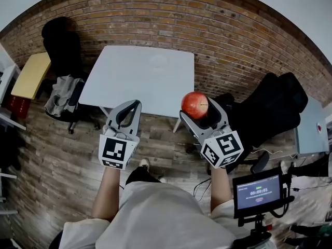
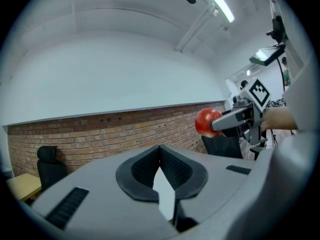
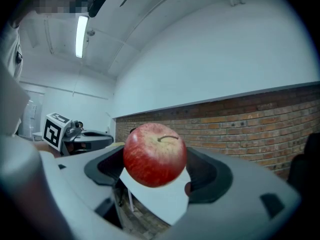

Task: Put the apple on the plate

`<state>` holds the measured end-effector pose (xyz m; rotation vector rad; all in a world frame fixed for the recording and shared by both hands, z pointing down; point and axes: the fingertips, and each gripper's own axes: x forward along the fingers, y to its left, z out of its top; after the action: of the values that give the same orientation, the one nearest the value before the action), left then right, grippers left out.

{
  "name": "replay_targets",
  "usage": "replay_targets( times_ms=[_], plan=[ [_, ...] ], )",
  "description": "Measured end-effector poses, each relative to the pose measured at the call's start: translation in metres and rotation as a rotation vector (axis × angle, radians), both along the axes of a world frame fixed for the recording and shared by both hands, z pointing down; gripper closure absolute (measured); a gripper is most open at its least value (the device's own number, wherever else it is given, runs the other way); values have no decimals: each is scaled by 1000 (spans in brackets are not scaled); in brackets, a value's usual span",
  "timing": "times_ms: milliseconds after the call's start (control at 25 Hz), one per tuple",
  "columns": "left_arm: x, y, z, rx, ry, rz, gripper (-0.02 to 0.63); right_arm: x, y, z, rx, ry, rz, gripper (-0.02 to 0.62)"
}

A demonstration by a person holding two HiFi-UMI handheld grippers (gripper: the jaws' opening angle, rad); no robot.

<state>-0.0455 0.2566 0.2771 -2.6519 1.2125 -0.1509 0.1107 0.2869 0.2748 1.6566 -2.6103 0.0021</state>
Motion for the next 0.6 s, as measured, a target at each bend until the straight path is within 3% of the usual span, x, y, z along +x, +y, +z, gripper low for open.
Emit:
replay_targets(
  times_ms=[200,600],
  plan=[
    [4,-13,9,-11,8,-4,601,7,-13,6,-8,1,13,216],
    [14,-138,10,-30,42,45,601,8,-129,4,-28,39,46,216]
  ],
)
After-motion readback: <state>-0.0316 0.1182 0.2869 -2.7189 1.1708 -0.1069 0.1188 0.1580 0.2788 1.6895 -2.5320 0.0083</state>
